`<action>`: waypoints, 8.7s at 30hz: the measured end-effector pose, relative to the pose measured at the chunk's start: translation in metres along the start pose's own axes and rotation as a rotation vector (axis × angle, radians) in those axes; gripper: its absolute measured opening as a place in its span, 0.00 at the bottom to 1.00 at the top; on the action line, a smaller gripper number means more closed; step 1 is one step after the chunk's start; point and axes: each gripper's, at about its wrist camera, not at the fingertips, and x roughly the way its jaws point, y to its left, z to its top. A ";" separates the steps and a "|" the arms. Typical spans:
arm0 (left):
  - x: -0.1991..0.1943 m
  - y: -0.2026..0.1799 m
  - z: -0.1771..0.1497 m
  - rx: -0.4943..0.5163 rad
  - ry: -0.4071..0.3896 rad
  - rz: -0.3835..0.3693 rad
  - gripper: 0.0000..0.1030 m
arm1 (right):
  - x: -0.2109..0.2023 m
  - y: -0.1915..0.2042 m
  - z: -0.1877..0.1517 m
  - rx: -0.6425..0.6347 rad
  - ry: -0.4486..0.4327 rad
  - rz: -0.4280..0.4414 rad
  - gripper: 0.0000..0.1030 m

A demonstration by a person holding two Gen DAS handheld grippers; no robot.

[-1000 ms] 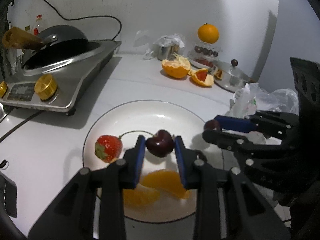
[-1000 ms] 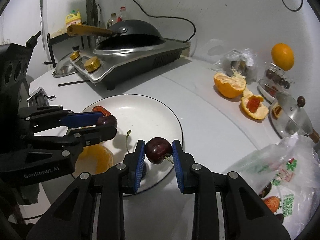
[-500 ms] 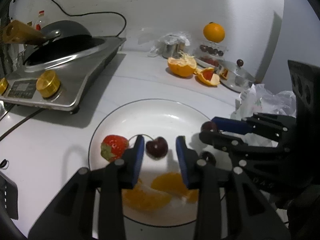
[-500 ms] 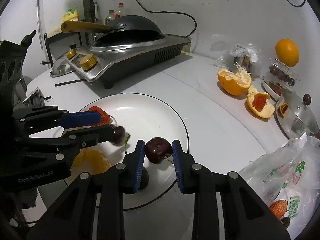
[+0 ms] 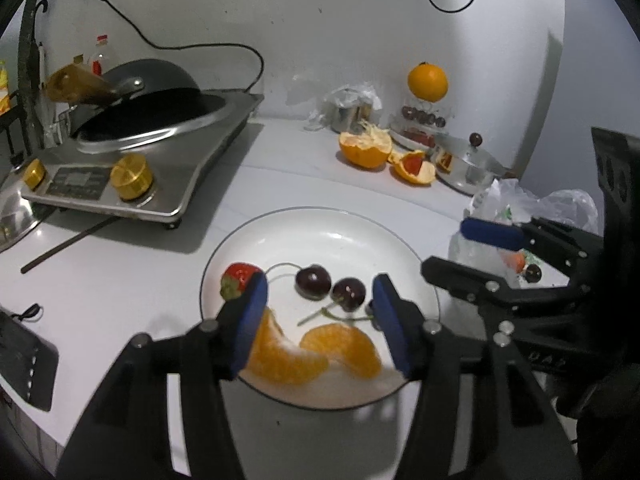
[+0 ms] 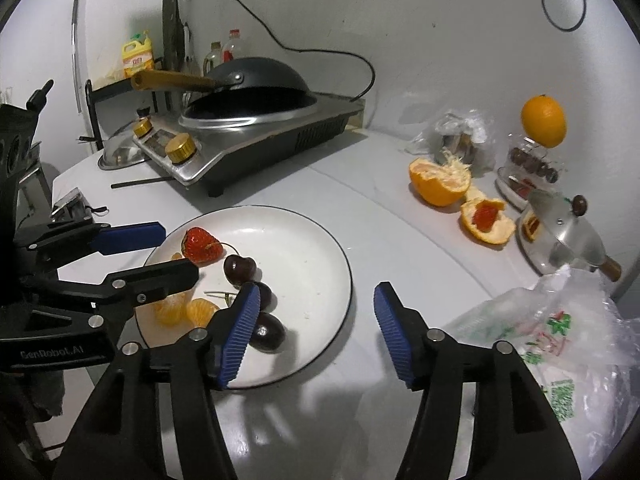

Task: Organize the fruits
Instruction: 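Move both tools back over the fruit on the plastic bag, then grasp a dark cherry with the right tool, then grasp the red strawberry with the left tool while the right tool holds its cherry, then carry the strawberry and cherry over the white plate with both tools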

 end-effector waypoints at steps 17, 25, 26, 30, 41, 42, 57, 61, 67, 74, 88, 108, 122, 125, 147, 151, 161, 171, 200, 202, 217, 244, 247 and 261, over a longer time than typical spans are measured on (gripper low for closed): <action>-0.047 -0.036 0.000 0.022 -0.107 0.071 0.79 | -0.069 -0.024 -0.013 0.115 -0.152 -0.094 0.85; -0.060 -0.061 -0.002 -0.019 -0.127 0.071 0.79 | -0.093 -0.051 -0.030 0.218 -0.133 -0.149 0.85; -0.061 -0.064 -0.002 -0.021 -0.129 0.070 0.79 | -0.097 -0.054 -0.032 0.224 -0.135 -0.150 0.85; -0.061 -0.081 -0.003 -0.009 -0.155 0.092 0.79 | -0.110 -0.067 -0.042 0.231 -0.140 -0.163 0.85; -0.049 -0.127 -0.007 0.043 -0.100 0.057 0.79 | -0.135 -0.101 -0.067 0.241 -0.151 -0.213 0.85; -0.048 -0.131 -0.007 0.048 -0.096 0.051 0.79 | -0.136 -0.104 -0.069 0.242 -0.149 -0.217 0.85; -0.014 -0.185 -0.006 0.095 -0.039 -0.011 0.79 | -0.120 -0.157 -0.101 0.255 -0.070 -0.214 0.83; -0.003 -0.195 -0.007 0.112 -0.026 -0.018 0.79 | -0.108 -0.167 -0.108 0.256 -0.040 -0.196 0.77; 0.013 -0.203 -0.007 0.130 -0.004 -0.021 0.79 | -0.088 -0.173 -0.112 0.246 0.014 -0.160 0.67; 0.030 -0.205 -0.006 0.130 0.012 -0.025 0.79 | -0.066 -0.174 -0.112 0.210 0.088 -0.111 0.53; 0.054 -0.203 -0.005 0.144 0.036 -0.027 0.79 | -0.040 -0.179 -0.116 0.180 0.172 -0.088 0.34; 0.068 -0.244 0.005 0.316 0.035 -0.063 0.79 | -0.070 -0.207 -0.116 0.220 0.089 -0.118 0.30; 0.099 -0.276 0.000 0.448 0.060 -0.065 0.78 | -0.093 -0.240 -0.118 0.292 0.009 -0.153 0.30; 0.109 -0.283 -0.004 0.497 0.072 -0.030 0.70 | -0.092 -0.243 -0.119 0.307 -0.004 -0.146 0.30; 0.136 -0.302 -0.014 0.546 0.145 -0.009 0.33 | -0.088 -0.254 -0.125 0.311 -0.011 -0.120 0.30; 0.135 -0.298 -0.012 0.543 0.144 -0.013 0.30 | -0.087 -0.253 -0.126 0.312 -0.009 -0.121 0.30; 0.123 -0.296 -0.009 0.509 0.127 -0.058 0.30 | -0.092 -0.249 -0.124 0.309 -0.021 -0.127 0.30; 0.095 -0.290 0.005 0.450 0.088 -0.139 0.30 | -0.105 -0.237 -0.117 0.287 -0.035 -0.142 0.30; 0.028 -0.239 0.014 0.358 -0.007 -0.157 0.30 | -0.126 -0.176 -0.085 0.198 -0.063 -0.158 0.30; 0.025 -0.234 0.015 0.349 -0.013 -0.154 0.30 | -0.126 -0.171 -0.082 0.189 -0.063 -0.155 0.30; 0.001 -0.181 0.014 0.281 -0.049 -0.117 0.30 | -0.112 -0.123 -0.058 0.123 -0.060 -0.126 0.30; -0.027 -0.059 -0.002 0.149 -0.080 -0.024 0.30 | -0.058 -0.033 -0.021 0.013 -0.024 -0.059 0.30; -0.027 -0.047 -0.003 0.133 -0.080 -0.014 0.30 | -0.052 -0.024 -0.017 -0.003 -0.017 -0.048 0.30; -0.013 -0.009 0.000 0.092 -0.072 0.010 0.30 | -0.019 -0.003 -0.001 -0.036 0.017 -0.022 0.30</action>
